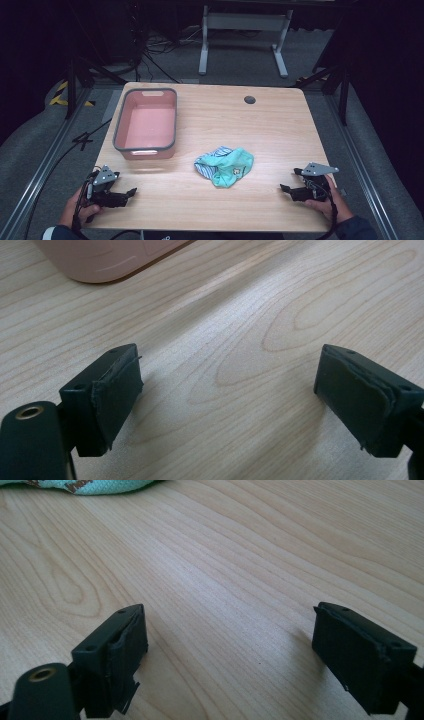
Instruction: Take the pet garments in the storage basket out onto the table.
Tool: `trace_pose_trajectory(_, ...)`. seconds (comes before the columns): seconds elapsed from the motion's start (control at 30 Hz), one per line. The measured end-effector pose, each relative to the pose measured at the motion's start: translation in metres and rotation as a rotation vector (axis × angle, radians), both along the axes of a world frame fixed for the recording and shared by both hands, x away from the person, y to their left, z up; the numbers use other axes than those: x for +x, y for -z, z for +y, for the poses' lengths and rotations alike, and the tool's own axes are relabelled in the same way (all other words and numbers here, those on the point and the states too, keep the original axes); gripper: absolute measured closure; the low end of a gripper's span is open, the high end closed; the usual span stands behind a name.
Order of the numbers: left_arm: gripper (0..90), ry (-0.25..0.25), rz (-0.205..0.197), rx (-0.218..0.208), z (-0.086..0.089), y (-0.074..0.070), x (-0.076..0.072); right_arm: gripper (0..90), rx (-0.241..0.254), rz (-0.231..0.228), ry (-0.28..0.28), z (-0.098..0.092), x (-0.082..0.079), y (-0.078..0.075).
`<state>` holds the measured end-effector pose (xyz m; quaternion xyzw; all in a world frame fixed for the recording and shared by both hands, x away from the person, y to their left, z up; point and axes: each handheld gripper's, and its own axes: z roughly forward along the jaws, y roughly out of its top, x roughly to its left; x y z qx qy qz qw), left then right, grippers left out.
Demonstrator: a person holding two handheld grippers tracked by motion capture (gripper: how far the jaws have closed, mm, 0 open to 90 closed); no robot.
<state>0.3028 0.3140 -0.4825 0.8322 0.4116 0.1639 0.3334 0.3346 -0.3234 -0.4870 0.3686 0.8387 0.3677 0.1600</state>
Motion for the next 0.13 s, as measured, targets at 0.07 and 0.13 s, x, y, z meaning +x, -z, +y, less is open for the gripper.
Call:
trace_pose_trajectory(0.07, 12.1, 0.000, 0.002, -0.001, -0.0001, 0.0000, -0.0002, 15.0, 0.000, 0.000, 0.000, 0.0000, 0.0001, 0.0000)
trace_pose_trajectory(0.13, 12.0, 0.000, 0.003, -0.001, 0.0000, 0.0000, -0.0002, 15.0, 0.001, 0.001, -0.001, -0.0001, 0.0002, 0.0000)
